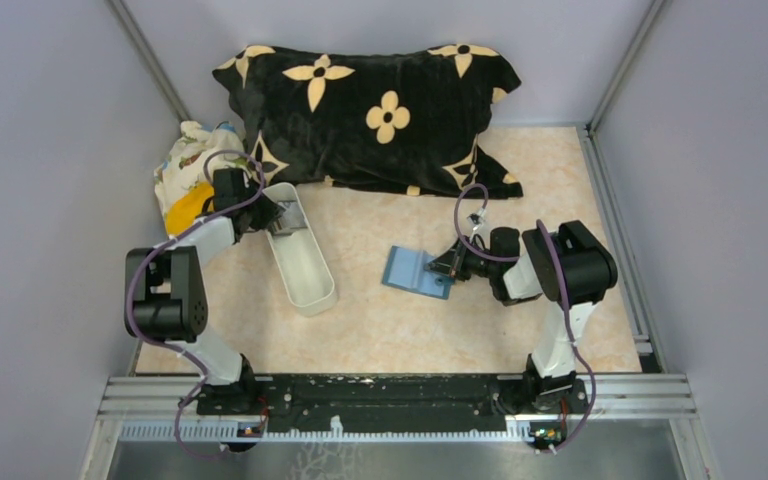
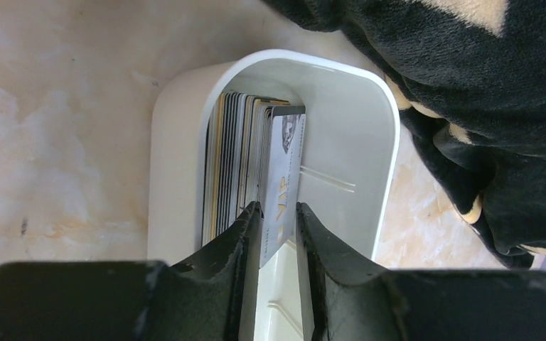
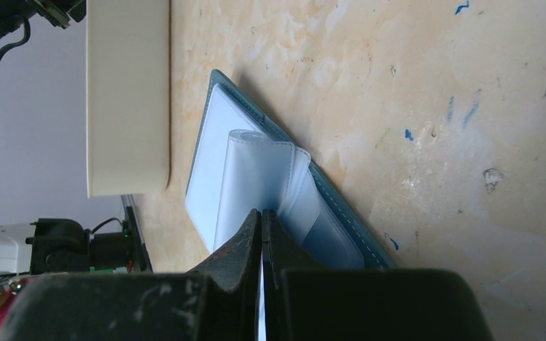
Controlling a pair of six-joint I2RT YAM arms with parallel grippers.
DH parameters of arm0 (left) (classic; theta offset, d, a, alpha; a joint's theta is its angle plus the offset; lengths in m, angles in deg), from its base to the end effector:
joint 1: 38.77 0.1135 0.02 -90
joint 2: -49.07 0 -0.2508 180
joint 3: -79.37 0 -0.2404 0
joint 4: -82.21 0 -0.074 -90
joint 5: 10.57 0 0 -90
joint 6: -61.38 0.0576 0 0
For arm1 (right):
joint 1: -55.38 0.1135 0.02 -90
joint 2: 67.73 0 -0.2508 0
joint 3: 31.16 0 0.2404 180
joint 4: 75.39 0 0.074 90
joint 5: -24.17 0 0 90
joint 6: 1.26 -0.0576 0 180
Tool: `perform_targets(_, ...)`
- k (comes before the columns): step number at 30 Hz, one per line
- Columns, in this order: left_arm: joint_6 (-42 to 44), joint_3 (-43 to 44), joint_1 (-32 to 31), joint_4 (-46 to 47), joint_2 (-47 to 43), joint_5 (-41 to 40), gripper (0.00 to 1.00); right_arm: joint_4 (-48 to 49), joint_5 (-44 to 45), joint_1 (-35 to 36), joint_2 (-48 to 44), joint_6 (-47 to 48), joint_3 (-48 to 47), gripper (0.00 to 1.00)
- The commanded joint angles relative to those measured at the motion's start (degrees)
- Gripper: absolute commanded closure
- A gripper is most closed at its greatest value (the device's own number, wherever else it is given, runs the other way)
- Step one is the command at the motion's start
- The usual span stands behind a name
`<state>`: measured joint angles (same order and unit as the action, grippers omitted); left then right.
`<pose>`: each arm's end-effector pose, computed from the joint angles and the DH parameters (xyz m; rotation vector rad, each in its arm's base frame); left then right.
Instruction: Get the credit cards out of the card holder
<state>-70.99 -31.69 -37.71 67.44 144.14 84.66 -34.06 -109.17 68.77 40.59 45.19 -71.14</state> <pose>0.3573 0.0014 0.1714 -0.8159 2.1800 -0.4744 0.2738 0.1058 0.0755 0.0534 2.1898 1.3650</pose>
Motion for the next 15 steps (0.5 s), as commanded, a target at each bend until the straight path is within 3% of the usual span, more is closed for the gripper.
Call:
perform_targets(1, 1.17, 1.50, 0.43, -2.12, -2.66, -2.55, 0.69, -4.05, 2.81, 0.58, 2.39, 2.94, 1.70, 1.00)
perform_targets(8, 2.07, 1.68, -1.89, -2.96, -7.55, -3.97, 0.71, -4.14, 2.98, 0.58, 1.74, 3.02, 1.75, 1.00)
perform_targets(15, 3.36, 1.87, -8.12, -3.94, -15.42, -8.74, 0.71, -6.85, 4.14, 0.53, -0.83, 4.20, 1.71, 1.00)
